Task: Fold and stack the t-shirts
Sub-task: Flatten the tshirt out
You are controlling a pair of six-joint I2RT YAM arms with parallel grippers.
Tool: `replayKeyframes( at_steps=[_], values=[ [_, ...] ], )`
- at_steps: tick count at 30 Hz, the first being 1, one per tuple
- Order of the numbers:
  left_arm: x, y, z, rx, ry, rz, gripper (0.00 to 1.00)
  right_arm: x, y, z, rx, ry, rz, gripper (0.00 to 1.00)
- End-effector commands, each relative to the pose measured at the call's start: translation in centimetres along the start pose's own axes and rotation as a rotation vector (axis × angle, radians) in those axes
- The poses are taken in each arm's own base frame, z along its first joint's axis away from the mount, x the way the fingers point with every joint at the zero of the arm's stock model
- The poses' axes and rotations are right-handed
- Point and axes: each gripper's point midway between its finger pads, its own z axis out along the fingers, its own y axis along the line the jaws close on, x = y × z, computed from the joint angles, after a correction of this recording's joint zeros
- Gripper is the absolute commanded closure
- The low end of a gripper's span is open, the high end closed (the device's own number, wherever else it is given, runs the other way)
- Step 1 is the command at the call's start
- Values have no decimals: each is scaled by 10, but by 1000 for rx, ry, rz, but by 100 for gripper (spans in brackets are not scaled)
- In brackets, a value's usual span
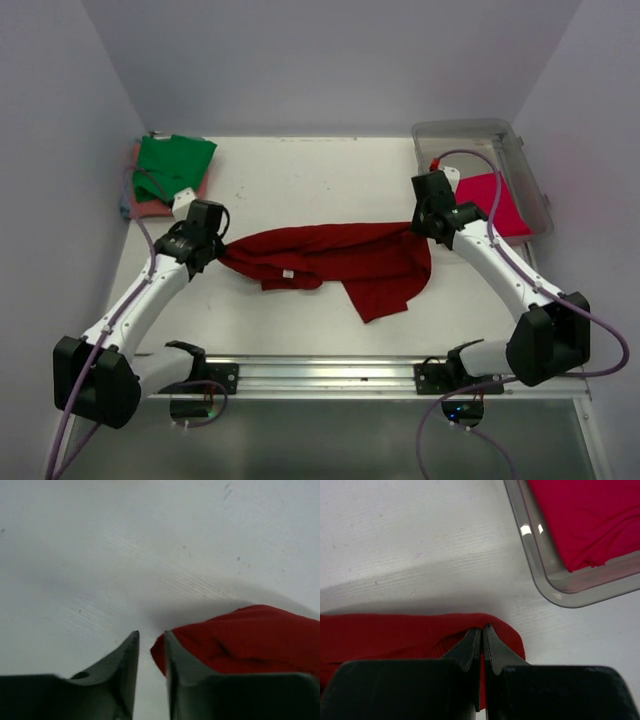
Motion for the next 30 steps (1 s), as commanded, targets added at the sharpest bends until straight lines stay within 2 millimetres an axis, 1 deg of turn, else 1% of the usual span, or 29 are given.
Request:
replayKeyframes(
  at_steps=[1, 2, 3, 4, 6, 7, 8, 9, 10, 11, 13, 14, 15, 16, 17, 18, 19, 20, 21, 22, 23, 24, 25, 26, 30],
  values=[
    [0, 24, -3, -9, 3, -158, 61, -19, -16, -17, 37, -61, 13, 100],
    [1, 27, -7, 7, 8, -180, 51, -20, -17, -20, 34, -65, 15, 100],
    [3, 33, -6, -3, 15, -193, 36, -20, -17, -20, 29, -66, 14, 100],
    [1, 39, -7, -16, 11, -222, 30, -19, -17, -21, 25, -66, 13, 100],
    [-5, 36, -15, 29, -11, -218, 21, -18, -17, -22, 22, -63, 6, 100],
    [-6, 31, -15, 59, -10, -193, 20, -17, -17, -21, 23, -61, 5, 100],
    [-23, 13, -20, 162, -67, -173, 20, -16, -16, -21, 17, -57, 1, 100],
    [-14, -11, -26, 319, -37, -52, 15, -16, -15, -20, 15, -54, -1, 100],
    [-13, -29, -32, 417, -42, 4, 11, -16, -14, -18, 13, -53, 0, 100],
    [-17, -38, -33, 437, -39, 40, 11, -15, -12, -17, 7, -48, -1, 100],
    [-1, -65, -42, 453, -29, 205, 11, -12, -10, -14, 2, -32, -6, 100],
    [5, -74, -39, 413, -9, 263, 11, -11, -9, -13, -3, -27, -4, 100],
    [22, -94, -48, 465, 6, 361, 11, -12, -7, -13, -8, -28, -3, 100],
    [35, -103, -43, 468, 38, 421, 11, -11, -7, -12, -9, -24, -1, 100],
    [37, -115, -47, 495, 44, 458, 12, -11, -7, -12, -9, -24, -1, 100],
    [45, -123, -49, 505, 49, 521, 13, -11, -6, -11, -11, -23, 2, 100],
    [55, -129, -44, 492, 66, 577, 14, -10, -5, -12, -16, -21, 0, 100],
    [53, -137, -46, 489, 44, 622, 14, -10, -5, -11, -13, -20, 0, 100],
    [64, -145, -52, 498, 40, 711, 14, -9, -5, -10, -12, -17, -4, 100],
    [74, -148, -46, 473, 55, 775, 15, -10, -5, -10, -15, -18, 0, 100],
    [74, -154, -48, 466, 38, 818, 15, -8, -5, -9, -14, -11, -3, 100],
    [83, -160, -52, 475, 31, 887, 15, -8, -4, -8, -15, -9, -5, 100],
    [90, -163, -48, 460, 38, 927, 16, -7, -4, -8, -16, -6, -3, 100],
    [89, -169, -49, 466, 15, 951, 16, -6, -4, -7, -17, -4, -2, 100],
    [108, -191, -59, 566, 8, 1049, 16, -4, -4, -5, -14, 1, -4, 100]
  ],
)
